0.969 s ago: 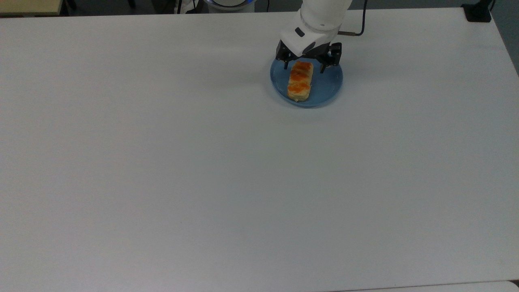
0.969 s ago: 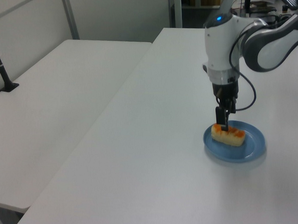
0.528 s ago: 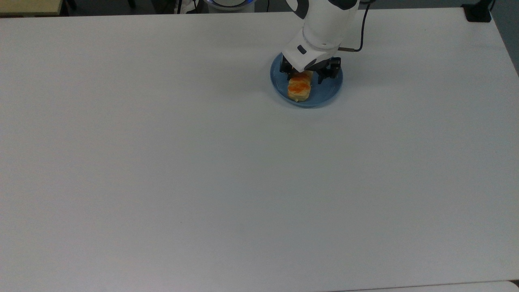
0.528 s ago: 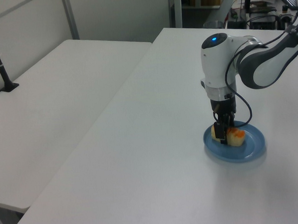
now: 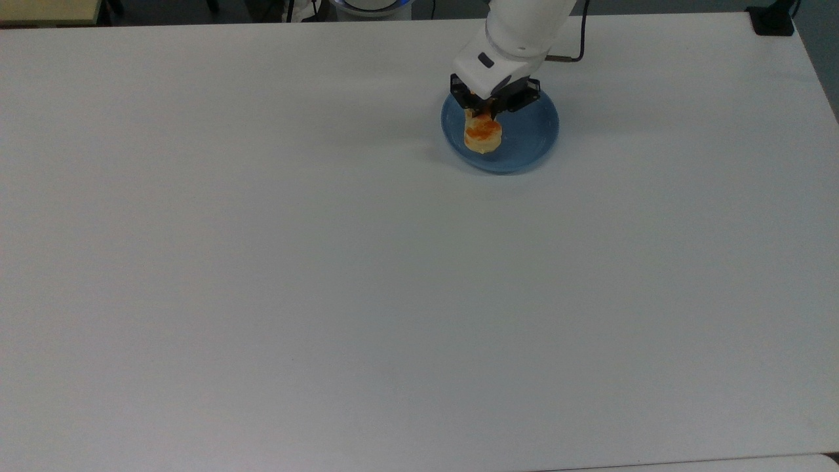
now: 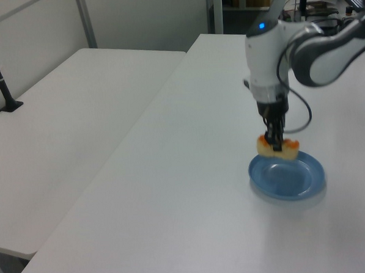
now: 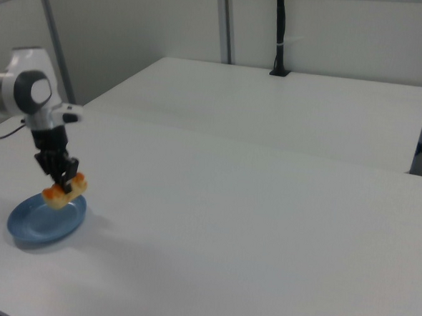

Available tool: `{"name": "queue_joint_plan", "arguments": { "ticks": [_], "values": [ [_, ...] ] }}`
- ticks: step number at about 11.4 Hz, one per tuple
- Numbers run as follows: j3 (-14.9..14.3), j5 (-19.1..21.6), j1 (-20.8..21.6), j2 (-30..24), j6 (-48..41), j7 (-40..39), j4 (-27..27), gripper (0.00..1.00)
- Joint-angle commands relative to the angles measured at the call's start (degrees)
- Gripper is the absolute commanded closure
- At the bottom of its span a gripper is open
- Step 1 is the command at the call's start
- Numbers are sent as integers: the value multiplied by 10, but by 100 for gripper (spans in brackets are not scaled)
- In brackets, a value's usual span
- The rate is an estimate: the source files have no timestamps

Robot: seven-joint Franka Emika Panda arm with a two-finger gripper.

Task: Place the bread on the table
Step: 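Lift the bread roll off the plate and carry it beside the plate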

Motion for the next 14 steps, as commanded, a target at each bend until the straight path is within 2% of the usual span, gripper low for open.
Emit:
{"name": "queue_joint_plan", "arguments": {
  "ticks": [1,2,4,8,9,10,11,12,14],
  "values": [
    [-80,7,-3,-3,-58,-111,92,75],
    [-111,6,-3,14,-53,-142,117,73],
    [-153,0,-3,63,-39,-182,160,73],
    [-176,-4,-1,155,49,-178,166,67],
    [-177,-5,-1,164,67,-177,166,60],
    [-184,-5,0,164,70,-178,166,34],
    [-192,-4,3,161,67,-180,166,0],
    [-192,-3,4,153,61,-180,165,0],
    [-191,2,3,94,14,-172,159,0]
  ]
}}
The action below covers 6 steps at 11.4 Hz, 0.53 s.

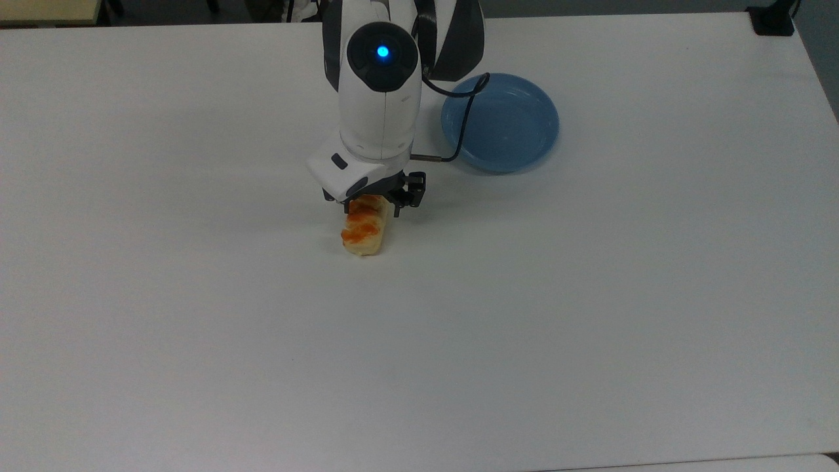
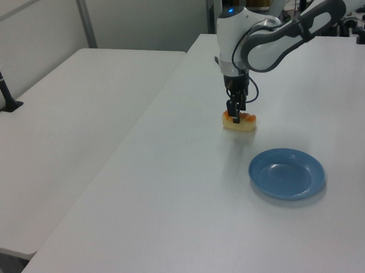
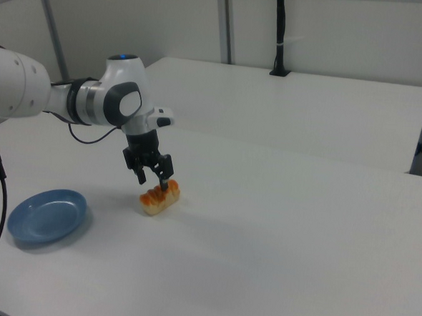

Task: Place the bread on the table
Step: 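Set the bread roll on the table, open the gripper, and raise it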

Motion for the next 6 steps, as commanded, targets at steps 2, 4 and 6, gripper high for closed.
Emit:
{"name": "queue_joint_plan", "arguments": {
  "ticks": [2,4,6],
  "values": [
    [-8,5,17,-146,-159,4,-5,0],
    [-5,5,14,-192,-215,10,-5,0],
    [-4,7,10,-251,-250,12,-15,0]
  ]
}}
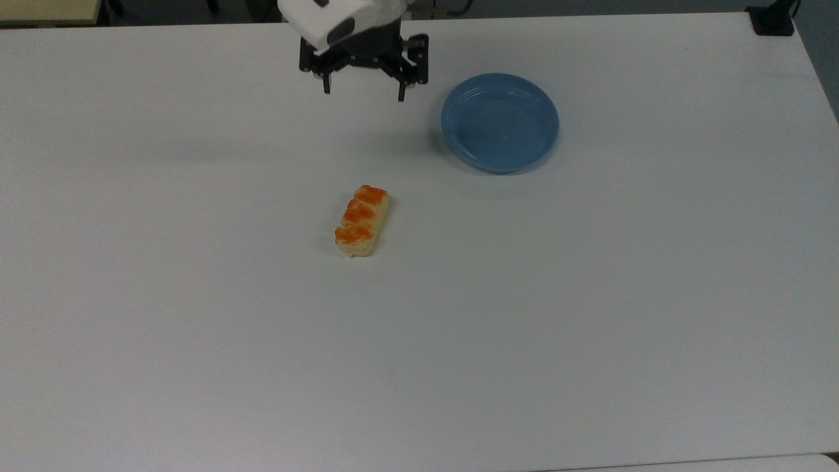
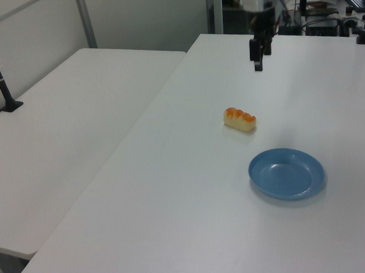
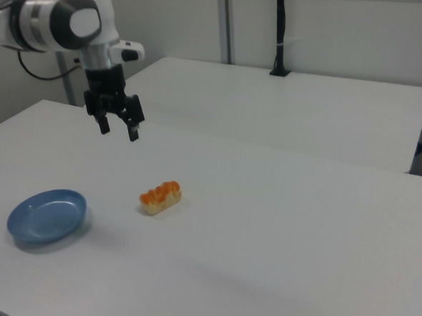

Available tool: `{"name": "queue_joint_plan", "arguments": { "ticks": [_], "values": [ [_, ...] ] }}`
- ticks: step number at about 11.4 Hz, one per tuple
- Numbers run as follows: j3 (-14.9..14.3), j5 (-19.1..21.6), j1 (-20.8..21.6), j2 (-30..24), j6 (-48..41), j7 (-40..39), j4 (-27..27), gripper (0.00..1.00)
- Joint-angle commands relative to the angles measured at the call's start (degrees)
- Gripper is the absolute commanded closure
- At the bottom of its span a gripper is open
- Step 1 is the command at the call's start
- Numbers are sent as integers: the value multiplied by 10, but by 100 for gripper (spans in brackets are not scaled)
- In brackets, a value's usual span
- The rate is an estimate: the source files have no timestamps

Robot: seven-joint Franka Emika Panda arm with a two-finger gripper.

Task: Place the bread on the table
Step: 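Set the bread roll on the table, open the gripper, and raise it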

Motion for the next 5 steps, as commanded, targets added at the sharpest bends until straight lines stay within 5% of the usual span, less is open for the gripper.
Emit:
{"name": "queue_joint_plan", "arguments": {
  "ticks": [1,5],
  "values": [
    [-3,8,2,-80,-49,13,-32,0],
    [18,30,-33,-84,-56,5,-27,0]
  ]
}}
